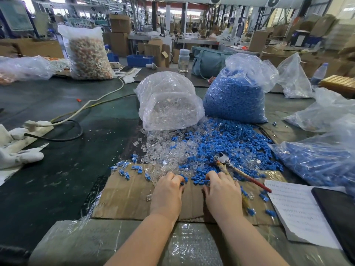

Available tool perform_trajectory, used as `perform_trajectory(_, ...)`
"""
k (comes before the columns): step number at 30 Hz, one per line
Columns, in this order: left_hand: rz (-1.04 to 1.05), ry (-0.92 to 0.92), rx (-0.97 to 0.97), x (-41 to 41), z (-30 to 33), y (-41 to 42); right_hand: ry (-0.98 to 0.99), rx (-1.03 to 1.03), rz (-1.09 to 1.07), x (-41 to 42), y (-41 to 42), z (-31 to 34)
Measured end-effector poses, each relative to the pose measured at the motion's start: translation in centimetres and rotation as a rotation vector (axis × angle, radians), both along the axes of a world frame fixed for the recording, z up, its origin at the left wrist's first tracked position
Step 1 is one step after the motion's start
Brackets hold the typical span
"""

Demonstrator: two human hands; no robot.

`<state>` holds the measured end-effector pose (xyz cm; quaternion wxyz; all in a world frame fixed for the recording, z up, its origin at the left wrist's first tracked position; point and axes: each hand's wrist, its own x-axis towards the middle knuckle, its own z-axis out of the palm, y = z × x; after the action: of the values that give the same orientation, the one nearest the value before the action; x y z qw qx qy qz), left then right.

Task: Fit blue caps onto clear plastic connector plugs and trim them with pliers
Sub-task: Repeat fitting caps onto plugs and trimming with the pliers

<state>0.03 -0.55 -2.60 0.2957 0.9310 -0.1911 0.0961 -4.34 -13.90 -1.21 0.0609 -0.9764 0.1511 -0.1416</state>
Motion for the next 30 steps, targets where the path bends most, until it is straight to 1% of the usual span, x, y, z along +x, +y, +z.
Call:
perform_trajectory(3, -0.001, -0.001, -0.004, -0.2, 0.0, 0.0, -0.016, -0.008, -0.012, 0.1, 0.2, 0.1)
perform_trajectory(12, 0.042, 0.006, -0.071, -0.8, -0.1, -0.5, 0.082, -0.053, 0.051, 0.8, 0.2, 1.0)
perform_trajectory(19, 0.058, 0.02, -0.056, -0.6, 0.4, -0.6, 0.078, -0.046, 0.077, 0.8, 0.6, 1.1)
perform_trajectory(22, 0.062, 0.019, -0.081, -0.5, 0.7, -0.6, 0.056, -0.038, 0.078, 0.7, 0.5, 1.1)
perform_trajectory(26, 0.082, 0.051, -0.138, -0.6, 1.1, -0.9, -0.034, 0.035, 0.096, 0.4, 0.6, 1.1)
perform_trajectory(30, 0.083, 0.071, -0.218, -0.7, 1.7, -1.2, -0.151, 0.209, 0.133, 0.3, 0.6, 1.1)
